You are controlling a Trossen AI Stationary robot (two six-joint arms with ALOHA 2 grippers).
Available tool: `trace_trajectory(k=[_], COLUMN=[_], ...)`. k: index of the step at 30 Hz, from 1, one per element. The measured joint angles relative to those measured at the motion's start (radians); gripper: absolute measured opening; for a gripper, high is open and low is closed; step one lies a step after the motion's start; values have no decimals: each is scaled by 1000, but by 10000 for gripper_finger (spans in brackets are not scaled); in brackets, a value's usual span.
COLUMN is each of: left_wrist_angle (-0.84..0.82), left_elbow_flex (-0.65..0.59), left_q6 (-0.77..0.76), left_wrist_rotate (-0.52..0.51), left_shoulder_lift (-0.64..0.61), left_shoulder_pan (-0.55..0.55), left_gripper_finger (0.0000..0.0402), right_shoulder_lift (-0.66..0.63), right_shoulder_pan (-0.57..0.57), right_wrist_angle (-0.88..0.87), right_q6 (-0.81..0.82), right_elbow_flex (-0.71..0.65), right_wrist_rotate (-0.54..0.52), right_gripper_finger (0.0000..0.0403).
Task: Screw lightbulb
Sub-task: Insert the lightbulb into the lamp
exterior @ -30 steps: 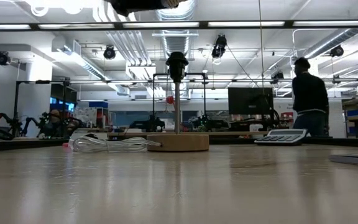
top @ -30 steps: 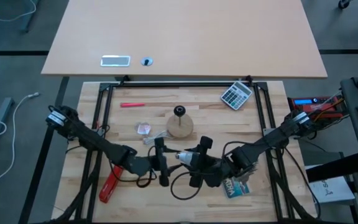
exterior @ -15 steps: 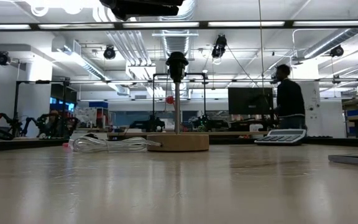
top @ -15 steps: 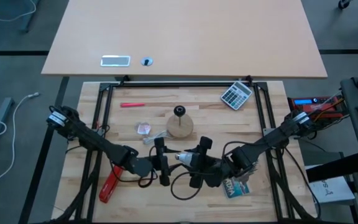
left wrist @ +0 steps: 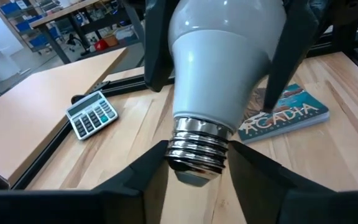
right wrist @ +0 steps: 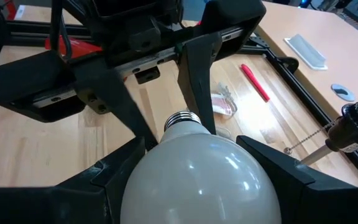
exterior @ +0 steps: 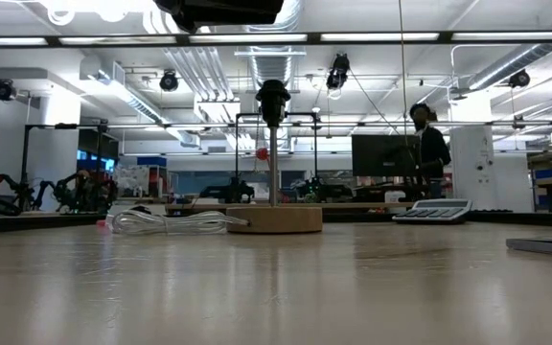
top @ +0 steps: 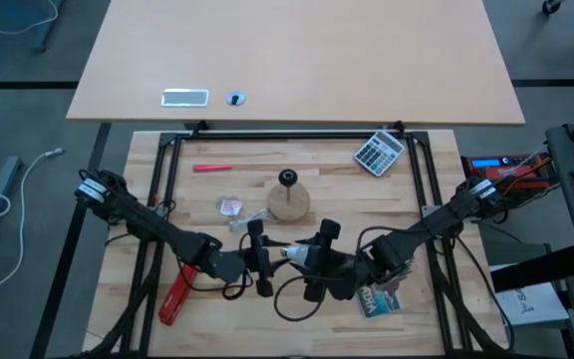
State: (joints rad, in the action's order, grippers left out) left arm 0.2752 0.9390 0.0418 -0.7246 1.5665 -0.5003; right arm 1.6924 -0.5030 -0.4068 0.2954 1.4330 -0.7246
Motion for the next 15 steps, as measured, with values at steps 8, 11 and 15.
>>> trace_trajectory(k=[8,11,15], left_wrist_angle=[-3,-3,-2], left_elbow_flex=[-1,-1,-1], left_q6=[0,7,18], left_wrist_rotate=[-4,-9,-8], left_shoulder_lift=[0,0,0], left_shoulder_pan=[1,1,1], left_gripper_finger=[87,85,84], right_shoulder_lift=[0,0,0], right_shoulder_pan=[0,0,0], right_wrist_angle=[1,3,3], right_q6=[0,-1,-3], right_elbow_flex=[0,0,0], right_wrist_rotate=[-2,-5,-4], right_gripper_finger=[239,239,251])
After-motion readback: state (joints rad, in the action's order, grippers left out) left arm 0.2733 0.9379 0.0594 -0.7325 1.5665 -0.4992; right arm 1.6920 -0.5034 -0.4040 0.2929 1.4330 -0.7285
